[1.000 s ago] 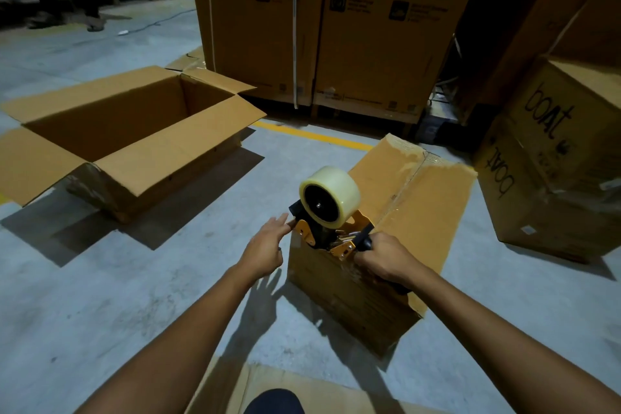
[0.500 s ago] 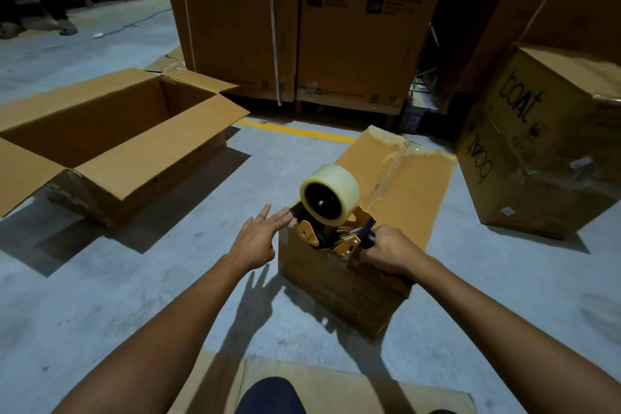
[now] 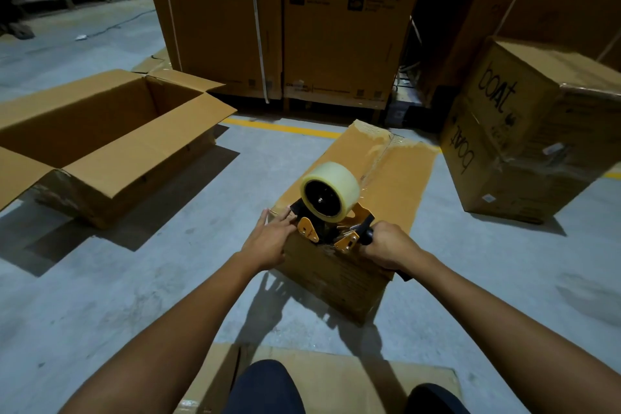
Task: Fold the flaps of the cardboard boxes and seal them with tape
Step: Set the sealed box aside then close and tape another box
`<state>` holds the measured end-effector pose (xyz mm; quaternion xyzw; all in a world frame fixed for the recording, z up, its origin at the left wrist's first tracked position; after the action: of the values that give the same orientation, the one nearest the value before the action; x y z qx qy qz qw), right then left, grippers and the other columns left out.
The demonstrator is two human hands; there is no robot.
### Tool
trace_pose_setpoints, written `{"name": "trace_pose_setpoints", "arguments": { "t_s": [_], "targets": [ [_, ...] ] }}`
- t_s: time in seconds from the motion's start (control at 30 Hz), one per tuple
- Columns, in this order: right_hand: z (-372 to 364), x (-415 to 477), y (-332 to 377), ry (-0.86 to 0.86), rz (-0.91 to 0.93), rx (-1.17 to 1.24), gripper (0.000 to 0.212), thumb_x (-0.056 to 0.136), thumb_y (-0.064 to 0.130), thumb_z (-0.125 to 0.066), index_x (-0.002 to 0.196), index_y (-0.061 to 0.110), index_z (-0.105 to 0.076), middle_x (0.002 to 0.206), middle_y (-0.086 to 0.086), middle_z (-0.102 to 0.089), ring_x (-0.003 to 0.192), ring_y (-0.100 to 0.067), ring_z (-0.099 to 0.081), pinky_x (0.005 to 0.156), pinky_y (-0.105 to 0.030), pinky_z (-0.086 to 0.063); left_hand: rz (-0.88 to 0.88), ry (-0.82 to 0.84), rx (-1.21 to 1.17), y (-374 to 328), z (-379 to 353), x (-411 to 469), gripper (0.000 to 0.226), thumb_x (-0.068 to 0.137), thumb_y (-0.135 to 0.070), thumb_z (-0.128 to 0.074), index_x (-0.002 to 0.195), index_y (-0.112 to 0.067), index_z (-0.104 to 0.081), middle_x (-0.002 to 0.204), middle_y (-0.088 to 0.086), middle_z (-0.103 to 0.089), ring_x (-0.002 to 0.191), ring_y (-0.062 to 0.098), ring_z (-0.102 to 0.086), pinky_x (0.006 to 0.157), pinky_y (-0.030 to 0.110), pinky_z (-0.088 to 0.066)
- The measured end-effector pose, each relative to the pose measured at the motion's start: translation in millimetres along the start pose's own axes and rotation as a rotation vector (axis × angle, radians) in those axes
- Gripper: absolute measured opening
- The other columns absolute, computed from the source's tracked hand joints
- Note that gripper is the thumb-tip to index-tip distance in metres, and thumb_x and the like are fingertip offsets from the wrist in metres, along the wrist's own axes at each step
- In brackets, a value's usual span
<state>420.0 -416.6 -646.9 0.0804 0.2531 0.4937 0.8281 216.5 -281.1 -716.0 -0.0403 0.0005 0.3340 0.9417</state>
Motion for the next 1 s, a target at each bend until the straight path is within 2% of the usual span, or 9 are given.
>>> {"name": "trace_pose_setpoints", "arguments": {
  "t_s": [0.17,0.33,0.43,0.47,0.53,0.6,0.73,0.87,1.0],
  "targets": [
    [10.7,-24.5,-31.1,0.022,-0.056,0.047,0.005,0.093,0.014,-0.062,0.091,0.012,-0.059,0.075,-0.011,-0.064,0.054,-0.019,-0.064,0.049,-0.028,-0.052,0.024,0.035,-0.017,-3.2,2.4,1.3,0.091,0.084,-0.002,-0.065,0.158,-0.030,-0.020,0.166,-0.009,-0.013,0.154,0.015,-0.002,0.119,0.055,0.008],
    [10.4,-47.0,-50.3,-0.026,-0.098,0.026,0.017,0.094,0.017,-0.064,0.082,0.016,-0.053,0.074,-0.009,-0.063,0.054,-0.017,-0.067,0.047,-0.024,-0.049,-0.014,0.076,0.130,-24.9,12.5,0.9,0.089,0.086,-0.005,-0.061,0.159,-0.019,-0.012,0.167,0.000,-0.005,0.154,0.019,-0.002,0.121,0.059,-0.001],
    [12.2,-47.9,-43.9,-0.036,-0.091,0.008,0.014,0.095,0.021,-0.065,0.089,0.014,-0.054,0.077,-0.008,-0.064,0.056,-0.016,-0.067,0.046,-0.023,-0.048,-0.124,0.071,0.081,-55.7,11.0,-1.8,0.070,0.084,-0.007,-0.062,0.149,-0.013,-0.037,0.162,0.007,-0.028,0.152,0.021,-0.016,0.122,0.054,-0.002],
    [13.4,-48.1,-42.0,-0.035,-0.089,0.007,0.012,0.095,0.022,-0.065,0.092,0.014,-0.056,0.077,-0.007,-0.064,0.056,-0.016,-0.066,0.046,-0.023,-0.048,-0.121,0.057,0.019,-64.5,9.2,-3.4,0.061,0.084,-0.008,-0.062,0.142,-0.012,-0.046,0.156,0.008,-0.038,0.149,0.021,-0.023,0.123,0.050,-0.001],
    [14.6,-48.3,-40.2,-0.031,-0.089,0.006,0.013,0.095,0.023,-0.065,0.098,0.012,-0.058,0.077,-0.008,-0.064,0.055,-0.015,-0.066,0.045,-0.022,-0.048,-0.050,0.018,-0.111,-73.5,4.2,-5.0,0.056,0.082,-0.006,-0.060,0.136,-0.011,-0.051,0.151,0.011,-0.045,0.147,0.020,-0.027,0.123,0.045,0.001],
    [13.6,-48.9,-39.6,-0.033,-0.092,0.009,0.016,0.095,0.022,-0.065,0.104,0.011,-0.057,0.079,-0.009,-0.065,0.057,-0.016,-0.066,0.046,-0.023,-0.050,-0.001,-0.007,-0.174,-75.2,1.2,-5.8,0.061,0.081,-0.004,-0.061,0.140,-0.010,-0.049,0.155,0.012,-0.039,0.150,0.019,-0.020,0.123,0.045,0.005],
    [13.1,-53.5,-46.5,-0.039,-0.076,0.011,0.020,0.095,0.023,-0.065,0.111,0.013,-0.056,0.083,-0.010,-0.066,0.062,-0.018,-0.070,0.054,-0.028,-0.059,0.010,0.008,-0.126,-74.6,1.4,-6.4,0.067,0.082,-0.004,-0.062,0.146,-0.012,-0.044,0.163,0.005,-0.026,0.153,0.015,-0.009,0.122,0.048,0.007],
    [19.8,-73.5,-73.7,-0.026,-0.123,0.025,0.016,0.095,0.015,-0.064,0.106,0.015,-0.053,0.082,-0.008,-0.062,0.062,-0.019,-0.067,0.053,-0.026,-0.055,0.008,0.039,-0.121,-77.3,0.2,-4.8,0.091,0.083,0.004,-0.057,0.159,-0.022,-0.014,0.167,-0.003,-0.010,0.153,0.014,-0.003,0.121,0.050,0.006],
    [20.3,-88.3,-85.1,-0.042,-0.133,-0.010,0.007,0.092,0.012,-0.063,0.095,0.013,-0.056,0.075,-0.008,-0.061,0.059,-0.022,-0.068,0.051,-0.027,-0.052,0.003,0.040,-0.073,-85.6,3.0,-0.1,0.086,0.086,0.007,-0.052,0.159,-0.018,-0.014,0.167,0.001,-0.009,0.154,0.018,-0.005,0.121,0.054,0.001]
  ]
}}
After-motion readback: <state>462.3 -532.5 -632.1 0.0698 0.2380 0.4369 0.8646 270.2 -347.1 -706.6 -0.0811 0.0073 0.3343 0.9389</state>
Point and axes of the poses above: each hand's wrist, its own x-axis towards the middle knuckle, its own z-axis out of the back of the hand, y = z × x, the point moved 3 cm from there along x, towards the middle knuckle
